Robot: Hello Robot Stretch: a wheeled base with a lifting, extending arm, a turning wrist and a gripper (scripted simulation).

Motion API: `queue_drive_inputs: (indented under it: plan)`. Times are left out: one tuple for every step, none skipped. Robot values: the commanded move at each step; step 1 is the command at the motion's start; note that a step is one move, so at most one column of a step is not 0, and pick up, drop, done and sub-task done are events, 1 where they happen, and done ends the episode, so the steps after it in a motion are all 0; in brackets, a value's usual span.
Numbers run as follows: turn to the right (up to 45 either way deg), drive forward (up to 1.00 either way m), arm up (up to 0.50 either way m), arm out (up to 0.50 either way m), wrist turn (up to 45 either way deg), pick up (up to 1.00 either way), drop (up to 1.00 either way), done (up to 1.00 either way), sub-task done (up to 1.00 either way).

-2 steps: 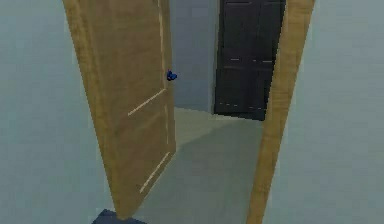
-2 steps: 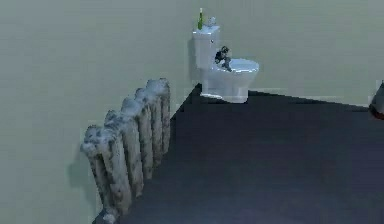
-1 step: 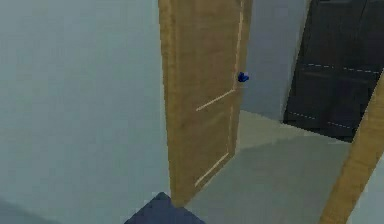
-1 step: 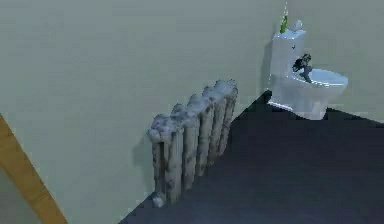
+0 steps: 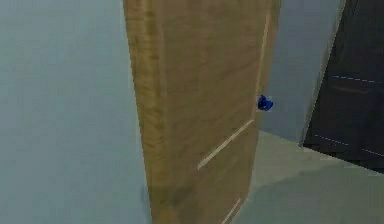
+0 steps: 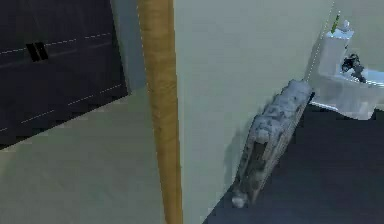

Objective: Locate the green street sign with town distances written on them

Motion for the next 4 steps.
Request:
queue_drive_inputs:
  plan:
    - [-30.0, 0.00, 0.00, 0.00, 0.0, 0.00, 0.00, 0.00, 0.00]
    - [0.0, 0.05, 0.00, 0.00, 0.0, 0.00, 0.00, 0.00, 0.00]
    - [45.0, 0.00, 0.00, 0.00, 0.0, 0.00, 0.00, 0.00, 0.00]
    - [21.0, 0.00, 0.00, 0.00, 0.0, 0.00, 0.00, 0.00, 0.00]
